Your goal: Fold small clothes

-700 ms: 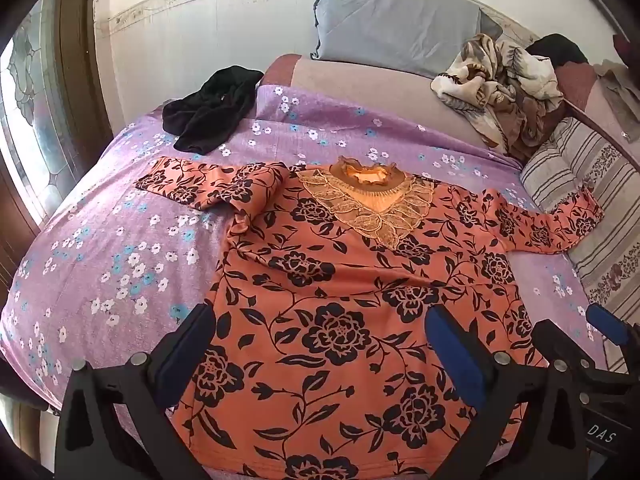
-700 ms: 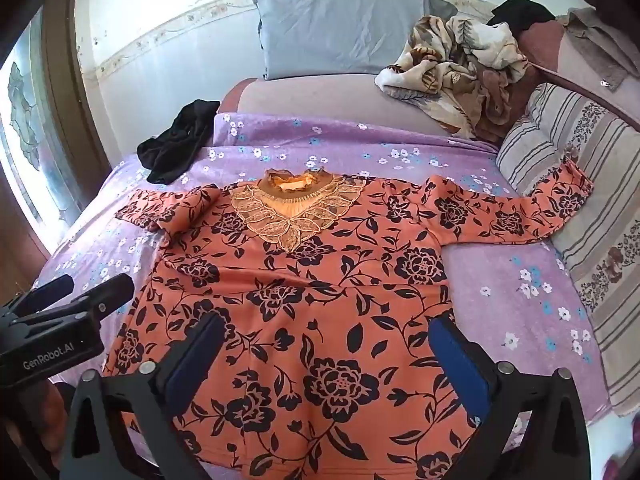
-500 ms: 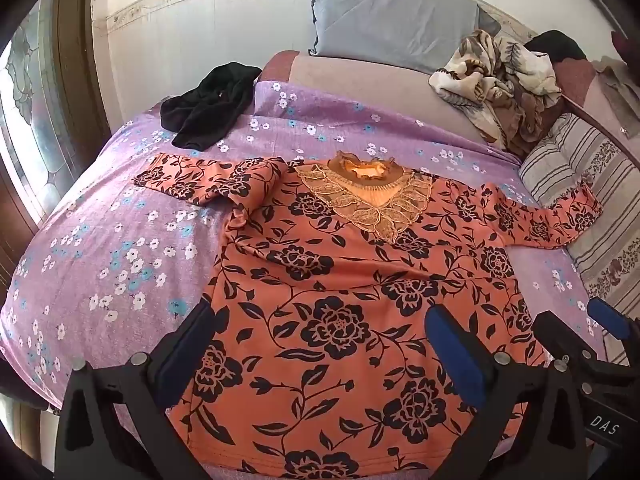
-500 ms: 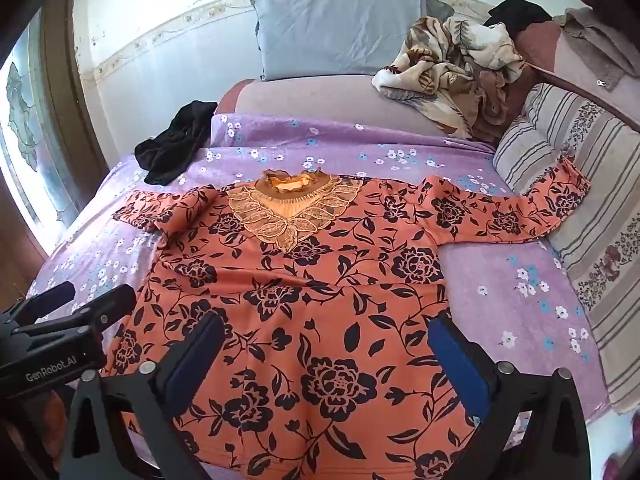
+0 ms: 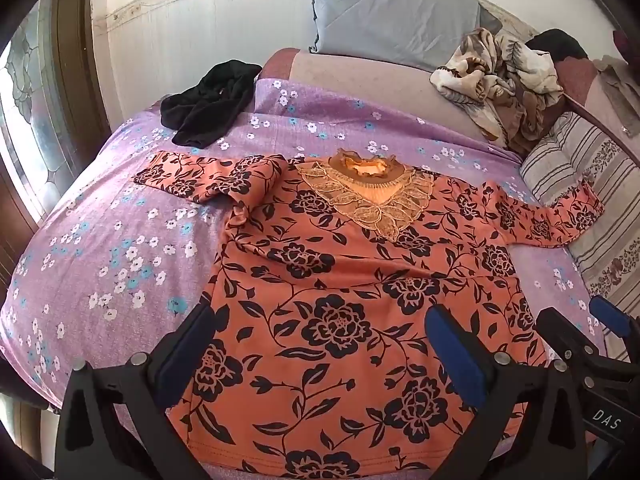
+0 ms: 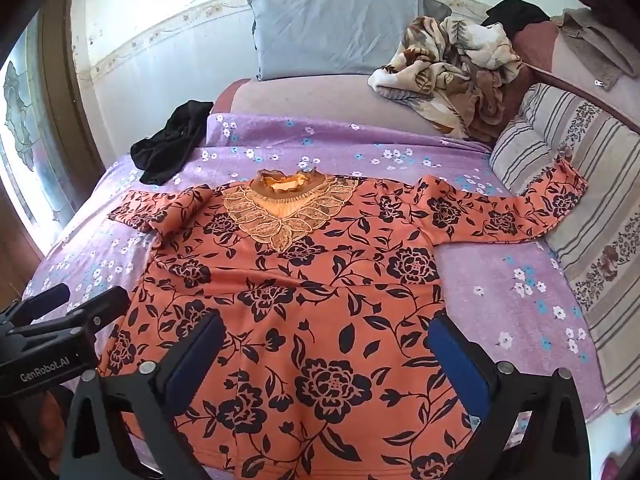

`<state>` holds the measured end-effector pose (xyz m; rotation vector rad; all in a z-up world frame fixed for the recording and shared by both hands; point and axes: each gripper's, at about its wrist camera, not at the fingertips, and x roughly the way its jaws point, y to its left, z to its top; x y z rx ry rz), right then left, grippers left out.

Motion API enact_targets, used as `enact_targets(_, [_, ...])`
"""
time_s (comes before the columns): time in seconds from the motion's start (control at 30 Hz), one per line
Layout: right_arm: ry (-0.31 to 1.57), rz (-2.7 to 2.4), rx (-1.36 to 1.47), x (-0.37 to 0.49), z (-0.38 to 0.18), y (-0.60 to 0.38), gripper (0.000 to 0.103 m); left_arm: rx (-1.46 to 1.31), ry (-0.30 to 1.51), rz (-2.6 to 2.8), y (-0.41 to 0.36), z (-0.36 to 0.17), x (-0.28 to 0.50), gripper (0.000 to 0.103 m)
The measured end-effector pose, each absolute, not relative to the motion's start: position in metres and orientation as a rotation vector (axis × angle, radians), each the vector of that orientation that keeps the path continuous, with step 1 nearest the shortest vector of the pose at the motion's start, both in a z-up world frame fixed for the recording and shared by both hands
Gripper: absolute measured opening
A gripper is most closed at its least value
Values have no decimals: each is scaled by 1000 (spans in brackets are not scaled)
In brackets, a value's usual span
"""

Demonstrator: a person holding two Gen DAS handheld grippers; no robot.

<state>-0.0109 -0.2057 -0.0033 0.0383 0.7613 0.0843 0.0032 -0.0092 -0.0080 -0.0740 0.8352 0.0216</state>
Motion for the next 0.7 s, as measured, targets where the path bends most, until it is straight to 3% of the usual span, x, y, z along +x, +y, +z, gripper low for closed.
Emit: enact_targets(0.7, [756,88,32,-8,0,-205,103,-78,828,-58,-11,-13,8,103])
